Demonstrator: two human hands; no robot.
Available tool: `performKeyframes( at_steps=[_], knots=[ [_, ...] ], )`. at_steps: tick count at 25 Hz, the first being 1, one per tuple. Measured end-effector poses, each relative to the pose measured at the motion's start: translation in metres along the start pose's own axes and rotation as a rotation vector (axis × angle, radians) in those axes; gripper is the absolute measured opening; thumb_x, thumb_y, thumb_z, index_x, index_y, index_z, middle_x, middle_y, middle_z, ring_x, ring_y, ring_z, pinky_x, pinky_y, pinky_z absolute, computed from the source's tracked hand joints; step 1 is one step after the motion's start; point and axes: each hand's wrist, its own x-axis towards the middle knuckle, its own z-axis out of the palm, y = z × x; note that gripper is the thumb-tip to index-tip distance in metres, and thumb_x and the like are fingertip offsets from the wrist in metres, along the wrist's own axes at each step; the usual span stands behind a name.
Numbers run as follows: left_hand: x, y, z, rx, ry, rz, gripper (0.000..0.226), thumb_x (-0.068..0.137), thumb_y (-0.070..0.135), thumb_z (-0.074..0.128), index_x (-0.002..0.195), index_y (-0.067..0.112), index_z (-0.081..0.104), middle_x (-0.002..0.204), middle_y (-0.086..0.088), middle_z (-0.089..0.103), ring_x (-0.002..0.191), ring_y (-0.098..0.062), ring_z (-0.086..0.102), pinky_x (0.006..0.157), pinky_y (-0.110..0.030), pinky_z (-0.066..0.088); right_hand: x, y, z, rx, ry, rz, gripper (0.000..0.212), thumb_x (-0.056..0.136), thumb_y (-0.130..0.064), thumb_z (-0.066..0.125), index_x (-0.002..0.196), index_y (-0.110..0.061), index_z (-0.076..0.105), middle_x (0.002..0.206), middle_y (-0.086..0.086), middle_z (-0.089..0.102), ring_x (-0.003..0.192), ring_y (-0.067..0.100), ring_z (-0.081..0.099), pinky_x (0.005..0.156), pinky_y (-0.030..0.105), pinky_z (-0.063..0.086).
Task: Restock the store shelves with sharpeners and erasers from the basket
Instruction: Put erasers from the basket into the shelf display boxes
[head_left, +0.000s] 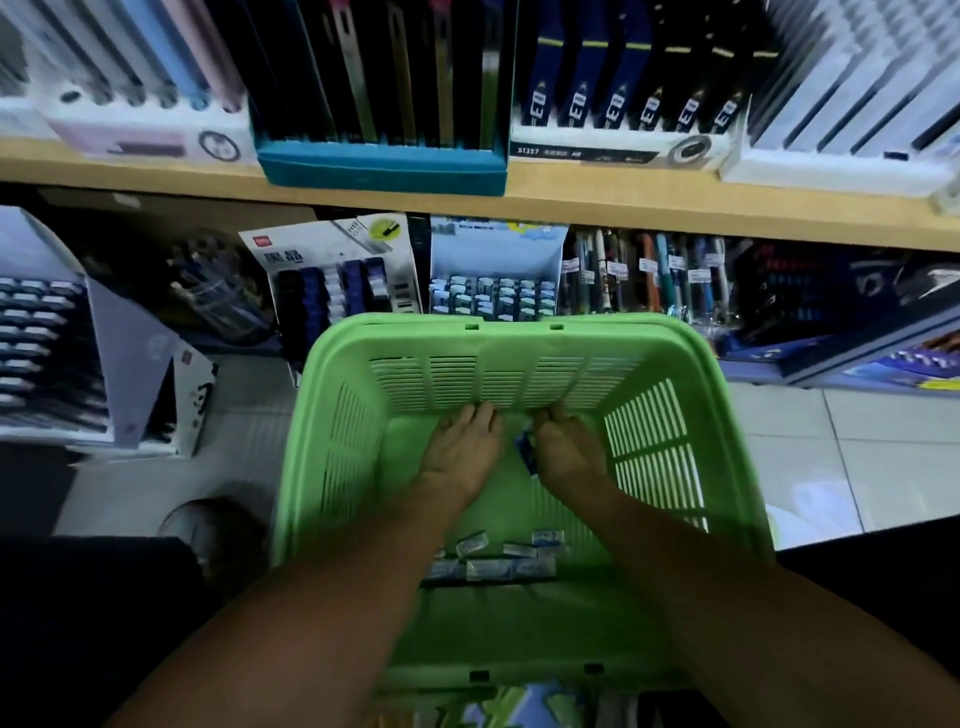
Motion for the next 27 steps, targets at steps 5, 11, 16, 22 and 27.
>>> performKeyframes(
  at_steps=[5, 11, 16, 22, 27],
  knots=[
    [0.006, 0.0, 0.011, 0.064, -0.038, -0.054, 0.046, 0.094, 0.002, 0.048, 0.139, 0.004, 0.041, 0.136, -0.016, 0.042, 0.128, -0.031, 0.039, 0.102, -0.046, 0.039, 0.004, -0.005, -0.001, 0.135, -0.06, 0.064, 0.027, 0.087, -0.03, 0.072, 0.106, -0.011, 0.067, 0.116, 0.012, 0.065, 0.106, 0.032, 0.065, 0.081, 0.034, 0.051],
    [-0.003, -0.006, 0.015, 0.027, -0.18, -0.031, 0.042, 0.097, 0.008, 0.048, 0.139, 0.011, 0.04, 0.14, -0.015, 0.044, 0.129, -0.035, 0.041, 0.095, -0.047, 0.046, -0.021, -0.006, 0.002, 0.156, -0.334, -0.311, 0.022, 0.088, -0.024, 0.063, 0.107, -0.012, 0.063, 0.108, 0.013, 0.066, 0.101, 0.031, 0.064, 0.076, 0.03, 0.048],
    [-0.017, -0.012, 0.024, 0.027, -0.333, 0.053, 0.055, 0.093, -0.002, 0.051, 0.145, 0.006, 0.034, 0.14, -0.02, 0.047, 0.127, -0.038, 0.048, 0.102, -0.046, 0.045, -0.034, 0.003, 0.001, -0.268, -0.584, -0.407, 0.048, 0.077, -0.026, 0.078, 0.119, -0.018, 0.057, 0.125, 0.005, 0.058, 0.108, 0.028, 0.063, 0.074, 0.033, 0.046],
    [-0.034, -0.003, 0.023, -0.01, -0.586, 0.305, 0.044, 0.085, 0.042, 0.054, 0.122, 0.019, 0.061, 0.128, -0.012, 0.058, 0.111, -0.031, 0.059, 0.091, -0.037, 0.046, -0.048, -0.003, 0.016, -0.355, -0.479, -0.464, 0.085, 0.07, -0.018, 0.086, 0.141, -0.02, 0.039, 0.136, 0.009, 0.047, 0.114, 0.033, 0.06, 0.082, 0.041, 0.05],
    [-0.045, 0.015, 0.034, -0.056, -0.544, 0.232, 0.081, 0.09, 0.039, 0.069, 0.154, 0.014, 0.027, 0.149, -0.023, 0.036, 0.136, -0.041, 0.037, 0.111, -0.045, 0.034, -0.048, -0.003, 0.018, -0.395, -0.432, -0.457, 0.081, 0.071, -0.025, 0.086, 0.137, -0.016, 0.039, 0.137, 0.013, 0.043, 0.11, 0.034, 0.061, 0.076, 0.04, 0.048]
  ],
)
